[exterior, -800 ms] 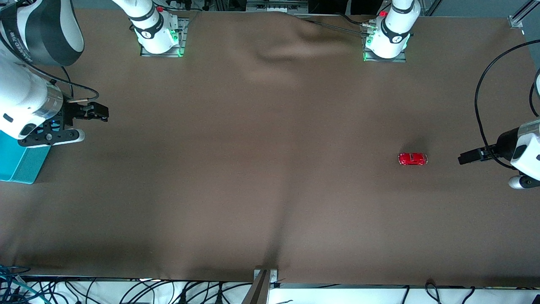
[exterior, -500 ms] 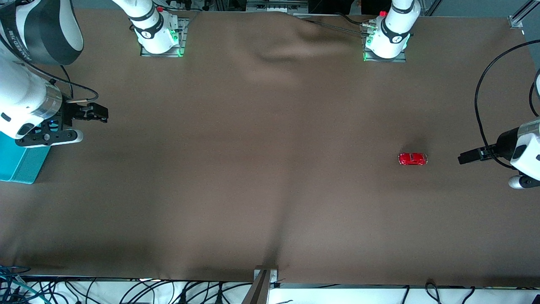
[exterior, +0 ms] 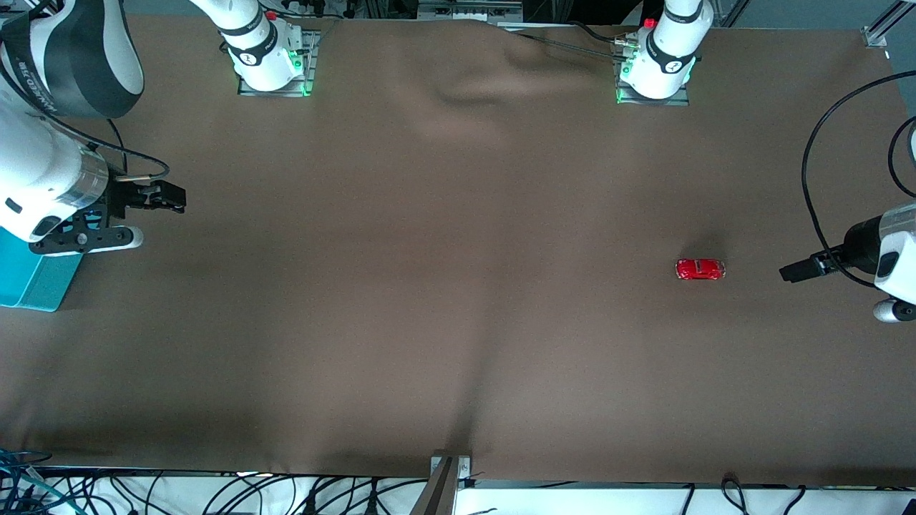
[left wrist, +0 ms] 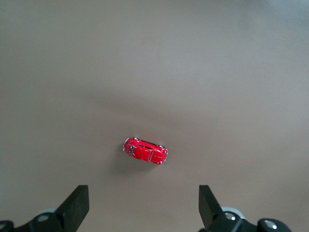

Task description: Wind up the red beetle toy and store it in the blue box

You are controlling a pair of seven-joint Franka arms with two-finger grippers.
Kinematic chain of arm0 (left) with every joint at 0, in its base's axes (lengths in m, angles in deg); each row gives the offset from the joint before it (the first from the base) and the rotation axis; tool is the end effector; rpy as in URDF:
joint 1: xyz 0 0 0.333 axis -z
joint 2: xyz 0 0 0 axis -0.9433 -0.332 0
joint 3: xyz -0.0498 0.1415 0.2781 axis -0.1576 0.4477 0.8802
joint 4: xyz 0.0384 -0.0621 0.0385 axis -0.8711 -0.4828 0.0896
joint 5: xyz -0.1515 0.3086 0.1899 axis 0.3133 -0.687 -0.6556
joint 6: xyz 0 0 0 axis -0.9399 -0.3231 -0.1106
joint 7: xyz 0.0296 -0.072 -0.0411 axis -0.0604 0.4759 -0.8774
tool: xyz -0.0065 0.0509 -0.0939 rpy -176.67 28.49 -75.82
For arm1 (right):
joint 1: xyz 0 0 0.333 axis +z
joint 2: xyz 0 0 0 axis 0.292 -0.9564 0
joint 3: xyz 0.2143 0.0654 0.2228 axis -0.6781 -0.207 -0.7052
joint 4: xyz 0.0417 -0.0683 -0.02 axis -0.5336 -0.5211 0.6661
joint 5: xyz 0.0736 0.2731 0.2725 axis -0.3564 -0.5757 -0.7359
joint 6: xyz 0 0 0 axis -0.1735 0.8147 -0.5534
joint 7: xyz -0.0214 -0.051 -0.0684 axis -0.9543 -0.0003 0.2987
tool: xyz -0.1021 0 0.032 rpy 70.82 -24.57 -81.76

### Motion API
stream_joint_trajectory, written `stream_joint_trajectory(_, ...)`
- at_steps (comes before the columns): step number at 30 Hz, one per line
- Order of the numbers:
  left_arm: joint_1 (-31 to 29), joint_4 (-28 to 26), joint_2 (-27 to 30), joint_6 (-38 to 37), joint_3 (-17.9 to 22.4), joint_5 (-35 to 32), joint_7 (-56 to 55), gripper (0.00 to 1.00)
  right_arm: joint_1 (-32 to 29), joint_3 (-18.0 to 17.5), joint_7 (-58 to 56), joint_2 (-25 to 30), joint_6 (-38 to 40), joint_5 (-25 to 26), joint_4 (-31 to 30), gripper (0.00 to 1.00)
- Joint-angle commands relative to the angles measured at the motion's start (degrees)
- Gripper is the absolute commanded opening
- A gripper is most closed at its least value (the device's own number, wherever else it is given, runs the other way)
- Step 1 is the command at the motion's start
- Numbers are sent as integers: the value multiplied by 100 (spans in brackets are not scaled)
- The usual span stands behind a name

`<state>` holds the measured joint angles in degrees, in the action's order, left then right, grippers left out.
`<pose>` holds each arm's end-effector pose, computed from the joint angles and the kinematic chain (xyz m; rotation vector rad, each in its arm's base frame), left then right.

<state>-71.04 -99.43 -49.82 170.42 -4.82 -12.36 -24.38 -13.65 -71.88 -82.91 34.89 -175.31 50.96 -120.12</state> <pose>0.6580 0.0586 0.4965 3.0694 0.6439 -0.1704 0.5974 0.0436 0.5102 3.0303 0.2236 -0.2564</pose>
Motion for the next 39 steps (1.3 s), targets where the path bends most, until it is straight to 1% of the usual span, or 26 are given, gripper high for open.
stream_joint_trajectory(1,-98,-104,13,-16,9,283,-1234,100,10,-2,42,-45,47,37,148,100)
stream_joint_trajectory(11,-265,-315,-180,-8,9,424,-3301,100,63,-20,77,-45,38,10,157,100)
stream_joint_trajectory(20,-344,-693,-365,168,9,476,-4392,100,45,-11,86,-36,47,2,157,100)
stream_joint_trajectory(25,-370,-1053,-409,501,9,547,-5033,100,45,-11,77,-36,47,2,157,100)
stream_joint_trajectory(28,-370,-1351,-409,870,9,547,-5297,100,54,-11,77,-36,47,10,148,100)
stream_joint_trajectory(39,-353,-2292,-436,1995,0,556,-5939,100,54,-11,77,-36,38,28,121,100)
